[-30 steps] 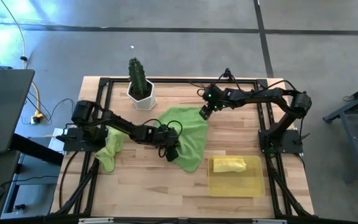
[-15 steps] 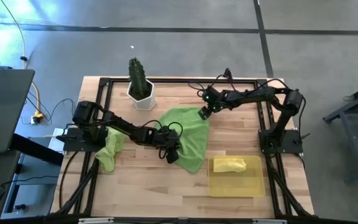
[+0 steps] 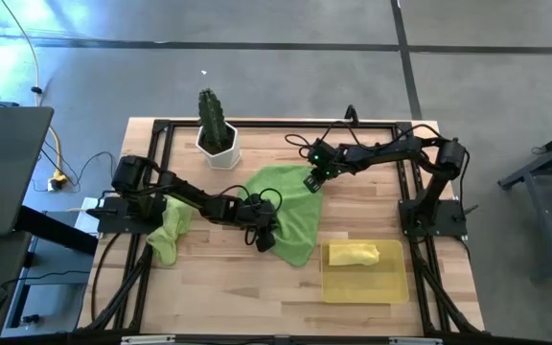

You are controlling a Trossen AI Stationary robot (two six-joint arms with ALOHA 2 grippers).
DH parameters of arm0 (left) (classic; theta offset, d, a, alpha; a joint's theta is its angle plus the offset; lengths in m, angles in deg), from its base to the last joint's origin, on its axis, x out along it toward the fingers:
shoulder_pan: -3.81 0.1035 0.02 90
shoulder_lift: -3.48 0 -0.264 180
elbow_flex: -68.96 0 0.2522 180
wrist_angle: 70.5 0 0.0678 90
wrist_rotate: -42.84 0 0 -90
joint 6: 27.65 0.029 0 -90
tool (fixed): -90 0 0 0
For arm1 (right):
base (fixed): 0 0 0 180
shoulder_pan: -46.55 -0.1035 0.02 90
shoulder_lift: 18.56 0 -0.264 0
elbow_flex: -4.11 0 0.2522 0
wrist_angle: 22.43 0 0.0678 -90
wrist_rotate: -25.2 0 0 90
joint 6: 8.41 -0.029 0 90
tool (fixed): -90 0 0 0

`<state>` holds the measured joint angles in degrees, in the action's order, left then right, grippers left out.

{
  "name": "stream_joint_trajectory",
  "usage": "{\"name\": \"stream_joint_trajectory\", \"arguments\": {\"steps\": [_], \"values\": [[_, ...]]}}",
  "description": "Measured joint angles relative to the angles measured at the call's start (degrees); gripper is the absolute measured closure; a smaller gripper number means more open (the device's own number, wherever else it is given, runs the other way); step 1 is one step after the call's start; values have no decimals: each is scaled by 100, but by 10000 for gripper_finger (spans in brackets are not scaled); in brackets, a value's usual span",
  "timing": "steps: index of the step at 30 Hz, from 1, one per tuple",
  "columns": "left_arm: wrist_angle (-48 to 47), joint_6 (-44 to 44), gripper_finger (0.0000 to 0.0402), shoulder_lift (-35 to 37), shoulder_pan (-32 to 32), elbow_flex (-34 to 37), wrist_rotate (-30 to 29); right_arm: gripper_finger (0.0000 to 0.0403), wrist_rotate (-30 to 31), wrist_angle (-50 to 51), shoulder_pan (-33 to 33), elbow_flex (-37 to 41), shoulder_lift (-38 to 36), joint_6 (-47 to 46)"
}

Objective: Roll microfiber towels into tight, uniform cylinder then place into a basket
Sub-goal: Fold the green towel

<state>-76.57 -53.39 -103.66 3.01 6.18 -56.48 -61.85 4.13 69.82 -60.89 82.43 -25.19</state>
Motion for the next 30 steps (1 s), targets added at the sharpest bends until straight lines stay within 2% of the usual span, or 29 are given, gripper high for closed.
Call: {"name": "stream_joint_trajectory", "arguments": {"steps": [3,8,14,23,30], "values": [[30,43,323,14,0,6,-11,396,-1,2,0,0,0,227],[170,390,323,218,1,22,9,398,6,91,-19,0,-175,674],[291,1009,323,809,4,11,-205,401,183,287,-175,0,-826,1397],[630,2184,323,1595,77,-13,-1518,402,285,697,-998,0,-2019,3782],[1268,3066,323,1672,393,-9,-1273,402,770,669,-1887,0,-2771,5345]]}}
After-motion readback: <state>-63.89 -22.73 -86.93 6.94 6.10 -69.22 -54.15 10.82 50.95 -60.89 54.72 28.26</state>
